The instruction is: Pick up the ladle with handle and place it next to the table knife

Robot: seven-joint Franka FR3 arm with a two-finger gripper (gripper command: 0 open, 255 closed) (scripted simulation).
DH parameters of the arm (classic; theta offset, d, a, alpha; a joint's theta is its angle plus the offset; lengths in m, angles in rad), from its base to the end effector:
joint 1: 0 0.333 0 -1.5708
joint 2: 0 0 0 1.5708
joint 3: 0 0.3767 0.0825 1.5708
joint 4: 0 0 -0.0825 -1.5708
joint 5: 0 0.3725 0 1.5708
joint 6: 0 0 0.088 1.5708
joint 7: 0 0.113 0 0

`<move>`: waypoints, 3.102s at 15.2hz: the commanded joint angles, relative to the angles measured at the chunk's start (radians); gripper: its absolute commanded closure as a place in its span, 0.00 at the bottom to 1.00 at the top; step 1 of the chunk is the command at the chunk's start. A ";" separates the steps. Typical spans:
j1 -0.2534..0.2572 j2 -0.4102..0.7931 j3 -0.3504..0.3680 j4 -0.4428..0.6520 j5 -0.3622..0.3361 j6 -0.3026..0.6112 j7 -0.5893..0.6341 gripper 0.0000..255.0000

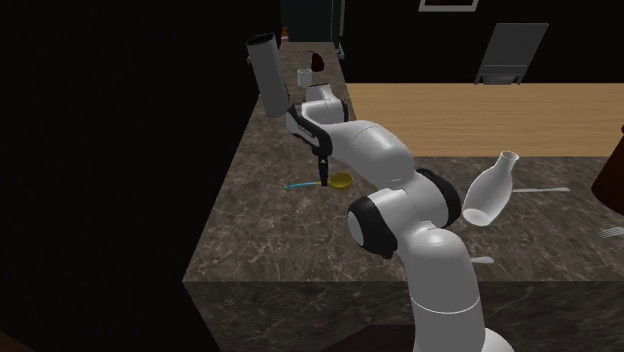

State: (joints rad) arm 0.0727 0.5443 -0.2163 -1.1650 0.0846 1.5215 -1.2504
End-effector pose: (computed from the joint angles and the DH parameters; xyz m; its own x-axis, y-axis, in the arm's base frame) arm 0.7084 -0.0493 0.5209 0.4247 0.9016 -0.0814 0.8877 -0.4324 -0.1581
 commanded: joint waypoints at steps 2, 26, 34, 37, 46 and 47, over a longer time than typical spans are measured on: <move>0.005 -0.017 0.000 -0.066 -0.003 0.050 -0.003 0.00; 0.006 -0.026 -0.001 -0.061 -0.004 0.036 -0.003 1.00; -0.005 -0.005 -0.001 0.081 -0.001 -0.085 -0.003 1.00; -0.012 0.012 -0.001 0.149 0.002 -0.136 -0.003 1.00; -0.049 0.124 0.005 0.460 0.021 -0.334 0.000 1.00; -0.046 0.057 -0.003 0.345 0.010 -0.286 -0.019 1.00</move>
State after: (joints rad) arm 0.0295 0.6263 -0.2155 -0.7827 0.0985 1.2224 -1.2589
